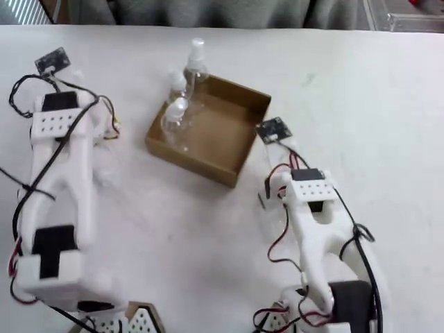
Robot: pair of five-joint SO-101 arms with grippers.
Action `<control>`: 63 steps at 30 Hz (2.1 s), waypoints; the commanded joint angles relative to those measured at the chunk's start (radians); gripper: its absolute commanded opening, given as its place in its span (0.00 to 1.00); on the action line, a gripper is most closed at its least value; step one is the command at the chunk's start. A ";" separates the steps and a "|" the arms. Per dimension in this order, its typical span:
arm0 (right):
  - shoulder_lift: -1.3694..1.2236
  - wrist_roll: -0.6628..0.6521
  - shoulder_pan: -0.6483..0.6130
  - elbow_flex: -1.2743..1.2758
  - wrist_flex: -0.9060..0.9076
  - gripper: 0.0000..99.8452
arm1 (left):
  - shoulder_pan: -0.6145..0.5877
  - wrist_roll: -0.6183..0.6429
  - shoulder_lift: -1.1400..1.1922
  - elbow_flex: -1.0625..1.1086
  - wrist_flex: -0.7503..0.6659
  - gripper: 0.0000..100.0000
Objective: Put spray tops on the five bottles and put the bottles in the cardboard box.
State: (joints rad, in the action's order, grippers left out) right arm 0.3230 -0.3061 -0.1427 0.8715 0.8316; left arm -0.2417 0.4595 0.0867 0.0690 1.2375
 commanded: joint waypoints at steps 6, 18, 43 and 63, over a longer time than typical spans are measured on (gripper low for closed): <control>0.555 -0.009 0.004 -0.037 -0.015 0.05 | 0.015 -0.100 -0.372 0.077 0.017 0.02; 0.789 0.109 -0.140 -0.041 -0.331 0.01 | 0.097 -0.129 -0.598 -0.187 0.181 0.02; 1.283 0.293 -0.803 0.368 -0.441 0.01 | 0.360 -0.187 -0.613 -0.833 0.051 0.02; 1.279 0.292 -0.886 0.393 -0.440 0.01 | 0.565 -0.253 -0.708 -0.833 0.180 0.02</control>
State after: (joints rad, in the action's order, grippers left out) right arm 1.5950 -0.0146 -1.0203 1.2689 0.4066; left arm 0.3138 0.2064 -0.6114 -0.7334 1.4139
